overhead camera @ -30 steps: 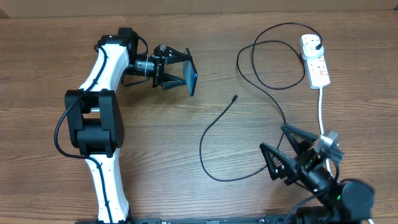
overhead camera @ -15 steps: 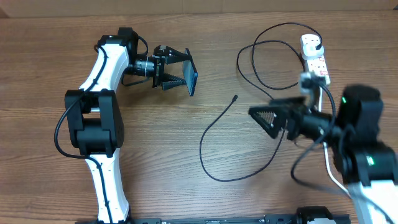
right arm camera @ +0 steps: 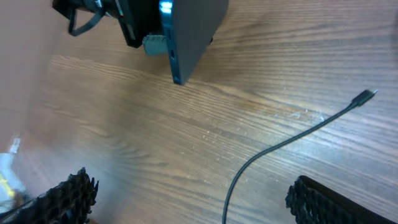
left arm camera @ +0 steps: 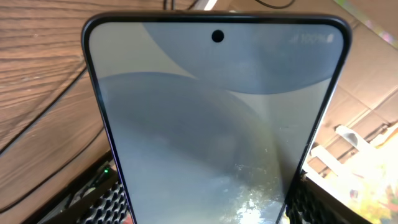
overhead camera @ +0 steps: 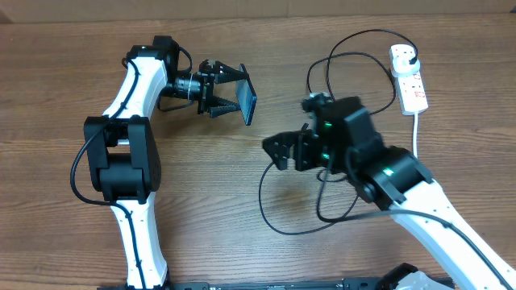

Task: Plug charger to phone and switch on socket
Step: 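Move the right gripper toward the smartphone held by the left gripper, then close the right gripper on the smartphone's edge beside the left gripper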

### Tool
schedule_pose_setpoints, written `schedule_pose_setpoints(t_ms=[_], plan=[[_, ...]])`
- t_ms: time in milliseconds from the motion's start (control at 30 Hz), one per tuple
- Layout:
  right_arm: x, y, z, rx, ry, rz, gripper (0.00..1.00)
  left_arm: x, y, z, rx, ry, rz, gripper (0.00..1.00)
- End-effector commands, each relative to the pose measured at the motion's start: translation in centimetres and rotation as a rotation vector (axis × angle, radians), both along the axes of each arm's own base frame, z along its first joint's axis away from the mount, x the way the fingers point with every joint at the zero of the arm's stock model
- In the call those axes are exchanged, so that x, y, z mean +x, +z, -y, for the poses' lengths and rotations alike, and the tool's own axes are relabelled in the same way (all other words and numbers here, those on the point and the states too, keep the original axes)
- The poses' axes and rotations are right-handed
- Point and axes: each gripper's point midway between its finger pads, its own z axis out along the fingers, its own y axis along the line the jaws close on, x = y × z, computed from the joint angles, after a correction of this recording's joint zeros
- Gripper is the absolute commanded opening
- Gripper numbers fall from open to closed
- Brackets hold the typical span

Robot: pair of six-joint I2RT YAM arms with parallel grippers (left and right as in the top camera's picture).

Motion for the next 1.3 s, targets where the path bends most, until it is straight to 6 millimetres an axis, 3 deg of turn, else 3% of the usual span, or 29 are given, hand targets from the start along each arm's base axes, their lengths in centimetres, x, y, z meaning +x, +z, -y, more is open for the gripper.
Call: schedule_pose_setpoints(t_ms=[0, 100, 233, 467, 633, 800, 967, 1267], plan=[[2.8, 1.3, -0.9, -0.067, -0.089, 0.046, 1.00, -0.7, 1.9, 0.8, 0.002, -0.019, 0.033, 0.62], [4.4, 0.8, -1.8, -0.094, -0.125, 0.030, 1.00, -1.0, 1.9, 1.5, 0.002, -0.034, 0.032, 0.62], [6.9, -0.4, -1.3, -0.118, -0.274, 0.034, 1.00, -1.4, 1.9, 2.2, 0.002, -0.050, 0.025, 0.62], [8.8, -0.5, -2.3, -0.057, -0.340, 0.051, 1.00, -1.5, 1.9, 2.6, 0.009, -0.036, -0.070, 0.63], [9.3, -0.5, -1.3, -0.071, -0.435, 0.064, 0.95, -1.5, 1.9, 2.6, 0.015, -0.020, -0.142, 0.64], [8.6, -0.3, -2.4, -0.070, -0.418, 0.080, 0.89, -1.5, 1.9, 2.6, 0.019, -0.009, -0.192, 0.65], [8.9, -0.2, -2.5, -0.080, -0.436, 0.105, 0.69, -1.8, 1.9, 3.1, 0.020, -0.019, -0.191, 0.65], [9.3, -2.3, -2.8, -0.106, -0.444, 0.070, 0.68, -1.9, 1.8, 3.3, 0.031, -0.025, -0.190, 0.66]])
